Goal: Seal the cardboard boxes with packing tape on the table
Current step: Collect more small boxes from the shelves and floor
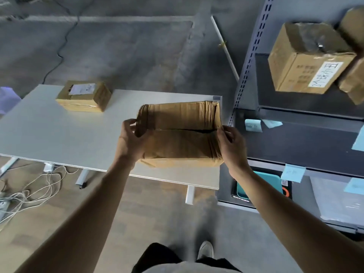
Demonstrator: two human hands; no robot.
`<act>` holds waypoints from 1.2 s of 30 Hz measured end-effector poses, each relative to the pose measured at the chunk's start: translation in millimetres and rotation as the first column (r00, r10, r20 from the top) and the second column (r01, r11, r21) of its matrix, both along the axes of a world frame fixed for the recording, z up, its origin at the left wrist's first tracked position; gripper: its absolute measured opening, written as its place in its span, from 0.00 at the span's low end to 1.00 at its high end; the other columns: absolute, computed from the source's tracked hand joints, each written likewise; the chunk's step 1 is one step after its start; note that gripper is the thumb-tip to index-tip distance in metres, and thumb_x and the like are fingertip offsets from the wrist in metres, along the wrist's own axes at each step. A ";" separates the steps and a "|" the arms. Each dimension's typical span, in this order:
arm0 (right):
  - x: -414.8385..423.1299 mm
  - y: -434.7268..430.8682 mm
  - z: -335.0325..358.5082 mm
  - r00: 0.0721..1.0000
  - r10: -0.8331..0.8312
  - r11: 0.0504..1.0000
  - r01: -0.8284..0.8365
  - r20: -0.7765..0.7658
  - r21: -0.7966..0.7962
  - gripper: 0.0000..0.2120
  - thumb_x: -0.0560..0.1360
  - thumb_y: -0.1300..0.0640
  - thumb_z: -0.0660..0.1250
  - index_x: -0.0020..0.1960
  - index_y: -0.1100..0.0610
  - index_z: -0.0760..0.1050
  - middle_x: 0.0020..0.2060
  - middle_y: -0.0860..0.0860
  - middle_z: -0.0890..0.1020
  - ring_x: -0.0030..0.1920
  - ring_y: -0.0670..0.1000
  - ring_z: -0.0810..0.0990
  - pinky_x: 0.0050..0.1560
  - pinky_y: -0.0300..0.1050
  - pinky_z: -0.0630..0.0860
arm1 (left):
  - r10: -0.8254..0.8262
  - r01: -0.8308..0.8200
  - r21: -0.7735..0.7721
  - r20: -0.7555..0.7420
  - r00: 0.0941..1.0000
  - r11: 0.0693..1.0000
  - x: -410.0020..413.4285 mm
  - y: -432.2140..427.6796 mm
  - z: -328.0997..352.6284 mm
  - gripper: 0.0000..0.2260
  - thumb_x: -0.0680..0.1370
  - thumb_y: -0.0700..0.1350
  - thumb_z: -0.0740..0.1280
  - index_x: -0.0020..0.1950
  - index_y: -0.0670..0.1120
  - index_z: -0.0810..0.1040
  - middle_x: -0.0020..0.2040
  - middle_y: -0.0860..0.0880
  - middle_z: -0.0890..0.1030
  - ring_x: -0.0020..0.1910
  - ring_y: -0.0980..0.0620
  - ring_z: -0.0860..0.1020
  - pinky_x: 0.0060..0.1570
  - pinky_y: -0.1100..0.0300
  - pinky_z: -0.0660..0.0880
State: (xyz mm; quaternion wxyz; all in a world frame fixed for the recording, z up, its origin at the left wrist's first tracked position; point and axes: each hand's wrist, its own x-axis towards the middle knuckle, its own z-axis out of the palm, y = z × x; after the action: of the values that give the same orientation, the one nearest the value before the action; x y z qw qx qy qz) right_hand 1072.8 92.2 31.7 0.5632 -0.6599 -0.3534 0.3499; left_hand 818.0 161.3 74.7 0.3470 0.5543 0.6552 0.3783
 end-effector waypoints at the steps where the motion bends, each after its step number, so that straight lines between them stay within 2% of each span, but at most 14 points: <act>1: -3.0 10.4 1.3 1.000 0.007 1.000 -0.007 -0.005 0.003 0.11 0.81 0.51 0.65 0.58 0.55 0.79 0.50 0.49 0.84 0.53 0.49 0.83 0.53 0.44 0.79 | -0.001 0.001 -0.004 0.008 1.000 1.000 -3.6 11.4 1.5 0.26 0.74 0.49 0.74 0.69 0.49 0.69 0.56 0.51 0.78 0.52 0.50 0.78 0.43 0.57 0.77; 3: -10.9 32.7 4.0 1.000 0.027 1.000 -0.027 -0.015 0.004 0.13 0.81 0.51 0.64 0.60 0.58 0.78 0.51 0.51 0.84 0.53 0.49 0.83 0.48 0.39 0.77 | -0.009 0.009 -0.016 0.028 1.000 1.000 -12.3 35.9 3.3 0.27 0.74 0.49 0.74 0.69 0.49 0.68 0.57 0.51 0.78 0.54 0.49 0.79 0.49 0.51 0.80; 6: -23.3 67.3 7.7 1.000 0.011 1.000 -0.011 0.020 0.007 0.12 0.81 0.52 0.64 0.58 0.58 0.79 0.48 0.49 0.84 0.50 0.47 0.82 0.44 0.34 0.74 | -0.024 0.026 -0.037 0.051 0.998 0.999 -23.7 75.9 1.5 0.27 0.74 0.49 0.74 0.70 0.49 0.68 0.58 0.49 0.79 0.54 0.47 0.79 0.51 0.49 0.81; 10: -46.7 116.7 9.2 0.998 -0.043 0.999 0.043 0.054 -0.006 0.09 0.80 0.53 0.65 0.56 0.55 0.79 0.45 0.46 0.84 0.48 0.46 0.82 0.45 0.39 0.76 | -0.050 0.054 -0.042 0.088 0.995 0.998 -40.6 131.0 -1.3 0.26 0.76 0.48 0.73 0.70 0.48 0.68 0.57 0.49 0.78 0.53 0.48 0.79 0.46 0.54 0.80; 13: -68.7 155.2 8.4 0.993 -0.088 0.995 0.091 0.073 -0.041 0.10 0.77 0.49 0.65 0.56 0.51 0.79 0.49 0.47 0.85 0.50 0.47 0.83 0.50 0.46 0.79 | -0.083 0.085 -0.036 0.065 0.994 0.996 -58.3 174.2 -0.9 0.24 0.77 0.48 0.72 0.70 0.48 0.68 0.56 0.49 0.77 0.52 0.48 0.77 0.50 0.51 0.80; 15: -84.6 176.3 10.3 0.993 -0.098 0.992 0.102 0.065 -0.068 0.11 0.77 0.50 0.66 0.58 0.51 0.79 0.50 0.47 0.85 0.51 0.48 0.83 0.51 0.46 0.80 | -0.099 0.101 -0.044 0.044 0.994 0.994 -70.7 199.3 0.2 0.24 0.77 0.49 0.71 0.71 0.47 0.68 0.57 0.49 0.76 0.53 0.48 0.76 0.52 0.51 0.79; 20: -132.3 238.1 17.3 0.995 -0.101 0.990 0.101 0.002 -0.095 0.09 0.81 0.56 0.63 0.59 0.54 0.78 0.47 0.47 0.83 0.46 0.47 0.82 0.36 0.34 0.76 | -0.161 0.157 -0.052 -0.072 0.984 0.986 -110.9 275.3 -1.3 0.24 0.77 0.51 0.70 0.70 0.46 0.68 0.56 0.50 0.75 0.53 0.50 0.74 0.51 0.54 0.74; 22: -146.7 262.2 14.9 0.995 -0.099 0.990 0.098 -0.004 -0.106 0.07 0.80 0.56 0.64 0.56 0.51 0.79 0.46 0.48 0.83 0.48 0.51 0.83 0.40 0.41 0.80 | -0.169 0.162 -0.068 -0.107 0.980 0.984 -125.4 302.6 -6.1 0.24 0.77 0.52 0.70 0.69 0.46 0.68 0.57 0.49 0.76 0.53 0.48 0.74 0.55 0.51 0.75; 24: -158.1 284.9 10.7 0.996 -0.089 0.988 0.091 0.024 -0.122 0.06 0.79 0.54 0.65 0.50 0.44 0.78 0.47 0.49 0.84 0.50 0.54 0.84 0.51 0.55 0.82 | -0.181 0.171 -0.085 -0.118 0.977 0.982 -138.2 327.5 -12.5 0.24 0.76 0.52 0.70 0.69 0.47 0.68 0.58 0.46 0.77 0.54 0.46 0.76 0.56 0.49 0.77; 26: -167.2 303.2 6.1 0.996 -0.081 0.987 0.084 0.028 -0.141 0.06 0.78 0.53 0.65 0.48 0.42 0.78 0.47 0.48 0.85 0.51 0.53 0.83 0.56 0.58 0.79 | -0.204 0.190 -0.114 -0.126 0.971 0.975 -147.9 346.9 -17.8 0.25 0.76 0.53 0.70 0.69 0.48 0.68 0.59 0.46 0.77 0.55 0.44 0.77 0.54 0.47 0.79; 33: -189.1 349.0 -3.2 0.997 -0.070 0.984 0.073 0.022 -0.162 0.09 0.79 0.62 0.63 0.49 0.50 0.78 0.41 0.46 0.82 0.44 0.48 0.80 0.47 0.40 0.74 | -0.296 0.273 -0.150 -0.162 0.942 0.950 -166.3 394.6 -35.5 0.24 0.78 0.54 0.68 0.71 0.47 0.67 0.58 0.45 0.78 0.54 0.44 0.79 0.50 0.46 0.81; 36: -193.4 361.0 -3.2 0.996 -0.076 0.980 0.083 0.043 -0.179 0.09 0.78 0.64 0.63 0.54 0.57 0.80 0.43 0.51 0.83 0.44 0.48 0.79 0.43 0.36 0.73 | -0.318 0.297 -0.134 -0.183 0.930 0.946 -166.3 407.5 -39.4 0.23 0.79 0.52 0.67 0.71 0.46 0.68 0.56 0.45 0.78 0.51 0.45 0.79 0.41 0.55 0.81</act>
State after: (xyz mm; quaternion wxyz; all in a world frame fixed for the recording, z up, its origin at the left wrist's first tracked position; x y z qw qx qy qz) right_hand 879.4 453.2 28.5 0.5081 -0.7281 -0.3035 0.3459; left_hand 651.8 568.8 35.3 0.3618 0.6668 0.6109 0.2265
